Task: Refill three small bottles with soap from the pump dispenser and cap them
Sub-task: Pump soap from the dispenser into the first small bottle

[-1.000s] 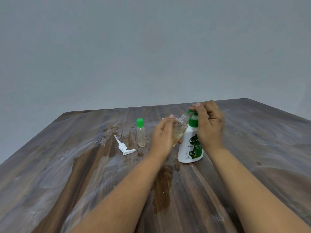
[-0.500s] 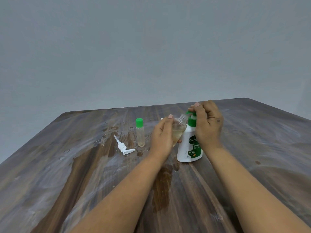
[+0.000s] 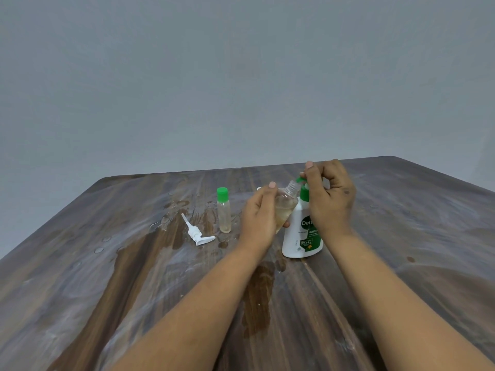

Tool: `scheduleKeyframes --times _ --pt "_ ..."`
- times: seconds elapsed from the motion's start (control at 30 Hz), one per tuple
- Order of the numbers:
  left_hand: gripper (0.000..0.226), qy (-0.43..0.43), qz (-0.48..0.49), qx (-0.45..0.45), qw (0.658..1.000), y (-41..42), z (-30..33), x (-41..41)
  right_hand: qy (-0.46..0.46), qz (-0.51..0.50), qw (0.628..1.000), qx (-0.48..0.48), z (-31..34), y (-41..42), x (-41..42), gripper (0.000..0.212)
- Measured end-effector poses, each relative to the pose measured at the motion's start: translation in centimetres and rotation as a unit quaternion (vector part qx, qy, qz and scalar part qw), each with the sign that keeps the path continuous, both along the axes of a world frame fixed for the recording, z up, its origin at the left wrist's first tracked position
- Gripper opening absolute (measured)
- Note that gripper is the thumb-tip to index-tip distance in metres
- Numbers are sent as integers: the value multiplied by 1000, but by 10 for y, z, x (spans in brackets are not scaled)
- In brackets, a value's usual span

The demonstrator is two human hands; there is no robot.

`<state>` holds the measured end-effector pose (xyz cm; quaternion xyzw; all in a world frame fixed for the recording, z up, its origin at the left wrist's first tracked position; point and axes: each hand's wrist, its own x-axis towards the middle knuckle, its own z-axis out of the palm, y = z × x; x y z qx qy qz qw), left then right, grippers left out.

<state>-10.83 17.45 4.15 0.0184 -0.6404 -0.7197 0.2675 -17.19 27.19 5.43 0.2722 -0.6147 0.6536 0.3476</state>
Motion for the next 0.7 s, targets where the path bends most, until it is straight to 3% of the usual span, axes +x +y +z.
scheduleKeyframes --times 0.13,0.7 --pt "35 0 1 4 1000 1 1 0 -1 8 999 -37 0 -2 4 27" --pt "34 -2 -3 13 1000 0 0 -2 0 14 999 -35 1 0 0 36"
